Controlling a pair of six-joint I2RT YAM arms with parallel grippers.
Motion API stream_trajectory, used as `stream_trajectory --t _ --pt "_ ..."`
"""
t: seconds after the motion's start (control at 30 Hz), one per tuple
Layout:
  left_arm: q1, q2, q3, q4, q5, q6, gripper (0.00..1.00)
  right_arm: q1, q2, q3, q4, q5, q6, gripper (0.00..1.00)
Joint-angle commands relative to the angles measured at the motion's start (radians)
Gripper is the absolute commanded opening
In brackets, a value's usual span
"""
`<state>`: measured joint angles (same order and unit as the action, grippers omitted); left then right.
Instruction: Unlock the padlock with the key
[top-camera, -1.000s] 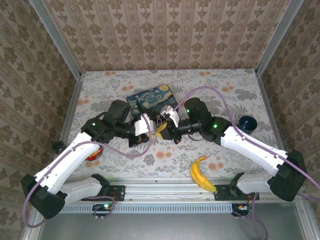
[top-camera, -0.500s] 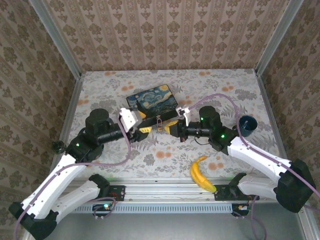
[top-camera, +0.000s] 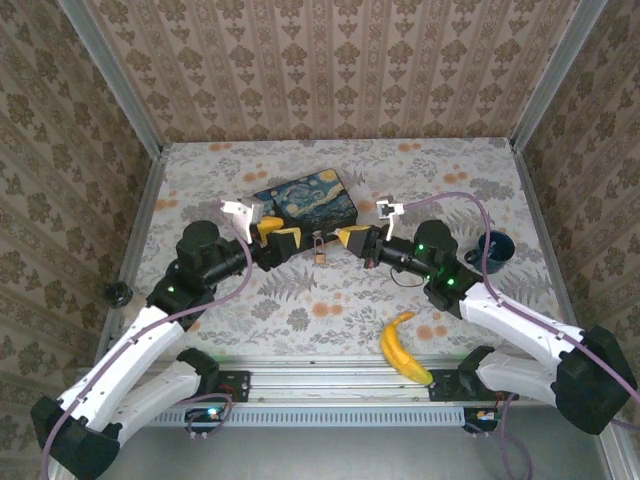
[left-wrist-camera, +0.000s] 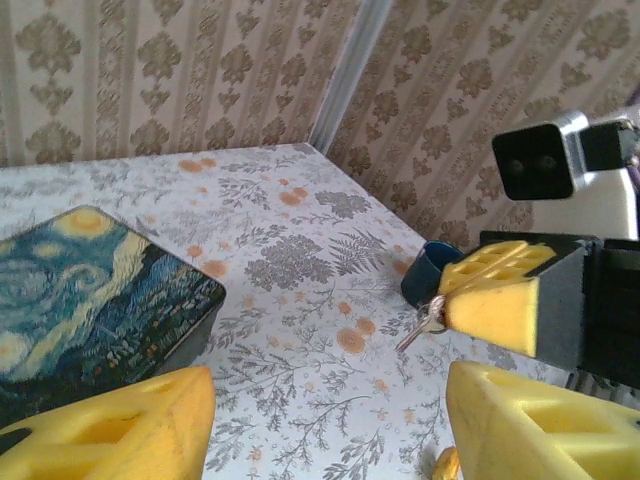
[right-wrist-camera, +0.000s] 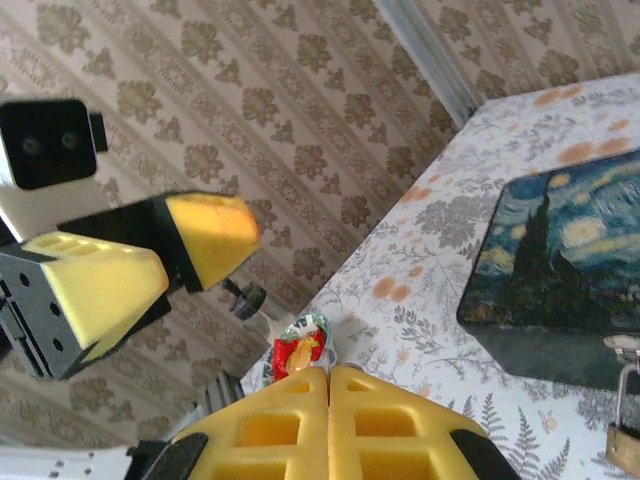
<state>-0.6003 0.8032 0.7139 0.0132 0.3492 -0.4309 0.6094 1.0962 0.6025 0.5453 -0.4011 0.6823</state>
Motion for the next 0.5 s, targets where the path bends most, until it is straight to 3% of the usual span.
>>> stream_trajectory --t 0.0,0.2,0.47 --pt "0.005 -0.007 -0.041 0.140 -0.042 -0.128 0.63 -0.007 0.022 -0.056 0.186 0.082 0.113 0.00" --pt "-0.001 0.004 -0.140 0.345 -0.053 -0.202 0.61 -0.006 0.095 -0.088 0.361 0.093 0.191 0.00" --pt "-0.027 0.073 -0.170 0.515 -0.012 -0.241 0.59 0.010 0.164 -0.024 0.404 0.063 0.227 0.00"
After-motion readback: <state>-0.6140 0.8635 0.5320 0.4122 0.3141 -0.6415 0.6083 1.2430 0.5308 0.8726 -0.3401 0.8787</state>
